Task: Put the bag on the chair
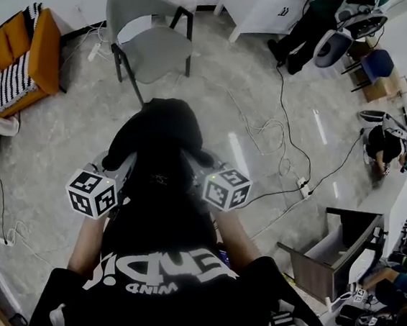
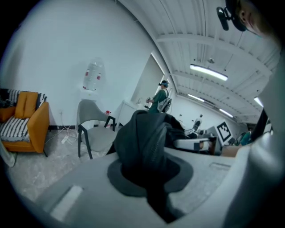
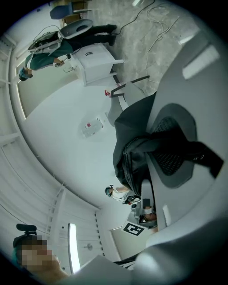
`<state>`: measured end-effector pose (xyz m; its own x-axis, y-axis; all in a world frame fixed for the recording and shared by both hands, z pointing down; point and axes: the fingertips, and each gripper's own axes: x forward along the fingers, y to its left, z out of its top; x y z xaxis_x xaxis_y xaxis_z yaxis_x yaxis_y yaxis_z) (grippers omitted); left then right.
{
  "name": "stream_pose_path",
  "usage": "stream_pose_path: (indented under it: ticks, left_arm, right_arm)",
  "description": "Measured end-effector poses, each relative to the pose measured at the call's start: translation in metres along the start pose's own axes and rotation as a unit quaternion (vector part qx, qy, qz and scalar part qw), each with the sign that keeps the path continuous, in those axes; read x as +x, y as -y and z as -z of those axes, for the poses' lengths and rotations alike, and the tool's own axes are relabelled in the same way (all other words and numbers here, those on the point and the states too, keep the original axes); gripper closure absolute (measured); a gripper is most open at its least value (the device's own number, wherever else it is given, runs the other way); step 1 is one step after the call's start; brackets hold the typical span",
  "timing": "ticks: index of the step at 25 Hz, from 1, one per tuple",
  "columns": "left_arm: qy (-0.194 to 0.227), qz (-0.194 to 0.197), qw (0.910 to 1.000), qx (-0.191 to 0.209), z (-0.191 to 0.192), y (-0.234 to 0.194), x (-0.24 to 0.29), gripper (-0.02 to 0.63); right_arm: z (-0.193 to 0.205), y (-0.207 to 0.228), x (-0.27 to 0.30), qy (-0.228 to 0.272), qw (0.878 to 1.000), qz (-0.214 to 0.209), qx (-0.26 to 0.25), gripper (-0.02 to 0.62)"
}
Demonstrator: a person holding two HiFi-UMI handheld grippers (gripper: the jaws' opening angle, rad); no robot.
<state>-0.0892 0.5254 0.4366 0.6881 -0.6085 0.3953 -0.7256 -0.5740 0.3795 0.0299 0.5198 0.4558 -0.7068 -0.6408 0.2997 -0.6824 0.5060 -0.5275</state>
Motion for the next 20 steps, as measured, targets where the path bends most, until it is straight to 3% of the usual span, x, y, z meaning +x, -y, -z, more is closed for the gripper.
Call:
stream_pose_path:
  ticks: [8,20]
  left_arm:
    - [-0.002,0.008,1.0,0.003,-0.017,-0.03,0.005,0.572]
    - [-0.006,0.013,0.9999,0.006,-0.051,-0.08,0.043,0.571]
  right_arm:
    - [-0.013,-0.001,0.027,0.018,1.0,0.018,0.011,0.572]
    - [-0.048,0.031,0.082,0.023,1.0,0.012,0.014,0.572]
